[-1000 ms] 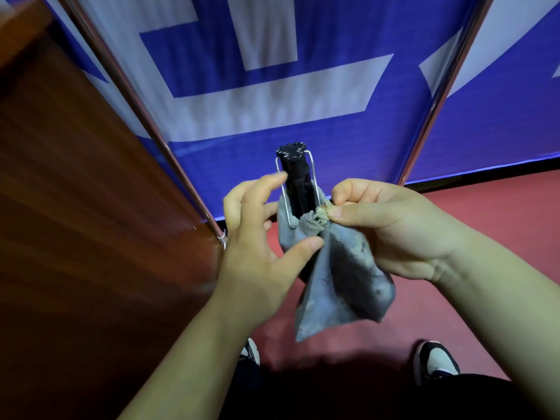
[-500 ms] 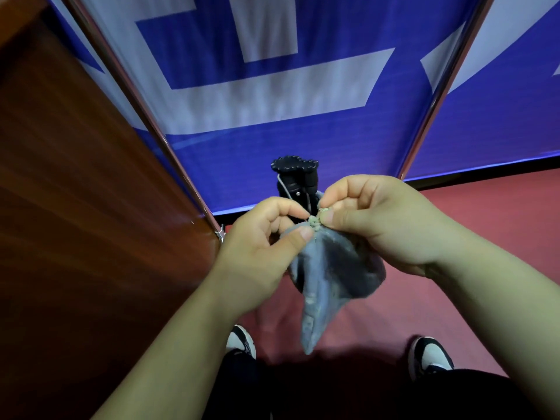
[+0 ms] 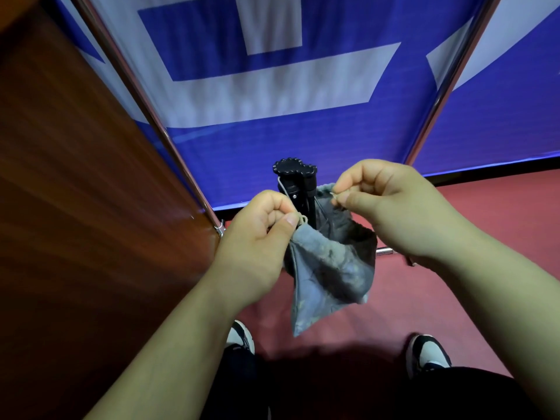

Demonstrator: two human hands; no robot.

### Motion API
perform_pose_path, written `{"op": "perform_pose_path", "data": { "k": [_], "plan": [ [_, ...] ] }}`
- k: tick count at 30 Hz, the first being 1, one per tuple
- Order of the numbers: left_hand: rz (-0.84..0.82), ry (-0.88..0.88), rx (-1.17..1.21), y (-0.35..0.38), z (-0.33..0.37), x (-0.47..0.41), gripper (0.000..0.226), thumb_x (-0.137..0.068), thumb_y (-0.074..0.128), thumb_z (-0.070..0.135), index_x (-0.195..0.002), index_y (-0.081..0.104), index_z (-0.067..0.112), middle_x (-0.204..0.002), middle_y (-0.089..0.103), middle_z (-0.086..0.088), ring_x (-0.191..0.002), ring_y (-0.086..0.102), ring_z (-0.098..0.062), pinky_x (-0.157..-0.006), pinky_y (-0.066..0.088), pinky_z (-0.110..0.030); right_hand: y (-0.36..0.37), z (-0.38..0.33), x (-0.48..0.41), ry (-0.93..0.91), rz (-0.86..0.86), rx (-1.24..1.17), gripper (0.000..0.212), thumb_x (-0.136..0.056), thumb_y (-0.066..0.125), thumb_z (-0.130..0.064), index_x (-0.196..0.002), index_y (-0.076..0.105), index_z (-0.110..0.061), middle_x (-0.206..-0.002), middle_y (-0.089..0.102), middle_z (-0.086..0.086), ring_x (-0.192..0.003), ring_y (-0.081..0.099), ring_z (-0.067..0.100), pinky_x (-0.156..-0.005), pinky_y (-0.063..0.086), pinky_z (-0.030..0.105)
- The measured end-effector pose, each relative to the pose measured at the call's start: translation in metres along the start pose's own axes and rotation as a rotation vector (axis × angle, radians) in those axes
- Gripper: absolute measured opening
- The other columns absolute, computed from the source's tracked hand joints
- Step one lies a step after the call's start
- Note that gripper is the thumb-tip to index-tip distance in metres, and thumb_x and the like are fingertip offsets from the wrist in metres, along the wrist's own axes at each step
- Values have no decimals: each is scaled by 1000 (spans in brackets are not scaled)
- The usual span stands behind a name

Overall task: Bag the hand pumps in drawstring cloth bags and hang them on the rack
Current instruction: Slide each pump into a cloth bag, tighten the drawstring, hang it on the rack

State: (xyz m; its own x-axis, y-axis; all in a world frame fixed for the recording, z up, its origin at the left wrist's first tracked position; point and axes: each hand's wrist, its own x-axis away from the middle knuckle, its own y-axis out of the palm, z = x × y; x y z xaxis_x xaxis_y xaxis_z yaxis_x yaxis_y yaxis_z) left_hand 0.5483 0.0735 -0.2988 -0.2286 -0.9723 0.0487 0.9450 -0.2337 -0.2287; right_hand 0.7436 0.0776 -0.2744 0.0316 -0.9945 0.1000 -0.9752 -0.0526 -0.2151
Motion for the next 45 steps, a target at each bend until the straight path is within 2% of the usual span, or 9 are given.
{"op": "perform_pose_path", "data": {
  "k": [9,12,15,20,25,30,34,39,45],
  "plan": [
    [164,72,42,4,5,0,26,-90,70,-4,-84,66,21,-72,69,11,-71,64,-6,-71,53,-19,9,6,4,22,-234,-28,26,-79,82,-6,-97,65,-12,-83,68,6,-67,58,13,-61,49,26],
    [161,116,32,1,8,0,23,-93,66,-5,-87,66,18,-75,72,5,-74,68,-7,-73,54,-18,13,12,4,-61,-178,111,24,-80,80,-4,-91,65,-20,-85,70,3,-67,57,15,-68,51,38],
    [104,95,49,-4,7,-1,25,-97,58,-6,-90,64,17,-73,69,3,-73,67,-8,-74,53,-18,13,12,2,-93,-111,146,19,-88,70,-2,-84,63,-20,-76,68,0,-63,57,10,-62,49,29],
    [13,50,-14,-8,3,-3,27,-95,61,-3,-91,65,23,-73,67,7,-71,63,-10,-75,52,-25,6,9,3,-155,-55,480,19,-93,60,-9,-89,57,-27,-77,69,-5,-71,66,9,-68,52,29],
    [-30,19,-51,-7,-3,-4,18,-85,71,11,-87,69,28,-78,66,-2,-76,61,-23,-83,55,-53,-4,8,3,-175,26,833,19,-84,57,-9,-89,54,-27,-71,64,-5,-64,55,7,-60,44,26],
    [-94,47,-108,-9,4,1,27,-88,72,-2,-95,70,25,-90,69,-17,-85,64,-40,-86,54,-55,-13,3,2,-184,17,779,19,-84,58,-7,-90,56,-24,-75,60,-5,-63,54,1,-55,37,10],
    [-89,137,-236,-10,24,14,26,-86,71,6,-100,68,28,-88,68,-2,-83,67,-27,-85,56,-49,-17,-18,8,-156,-13,668,17,-86,61,-8,-88,59,-25,-77,67,-6,-71,62,12,-63,44,17],
    [24,389,-461,-22,88,36,28,-87,73,14,-99,62,37,-91,67,13,-97,64,-11,-90,50,-31,-18,-73,37,-45,-30,47,19,-84,72,3,-87,63,-13,-72,69,1,-70,58,23,-70,46,38],
    [123,518,-413,-40,175,63,38,-85,78,10,-92,58,42,-89,68,15,-91,66,-4,-88,49,-20,-21,-157,81,-100,-26,-125,20,-85,75,-1,-84,63,-17,-82,70,12,-79,58,22,-65,43,25]
  ]
}}
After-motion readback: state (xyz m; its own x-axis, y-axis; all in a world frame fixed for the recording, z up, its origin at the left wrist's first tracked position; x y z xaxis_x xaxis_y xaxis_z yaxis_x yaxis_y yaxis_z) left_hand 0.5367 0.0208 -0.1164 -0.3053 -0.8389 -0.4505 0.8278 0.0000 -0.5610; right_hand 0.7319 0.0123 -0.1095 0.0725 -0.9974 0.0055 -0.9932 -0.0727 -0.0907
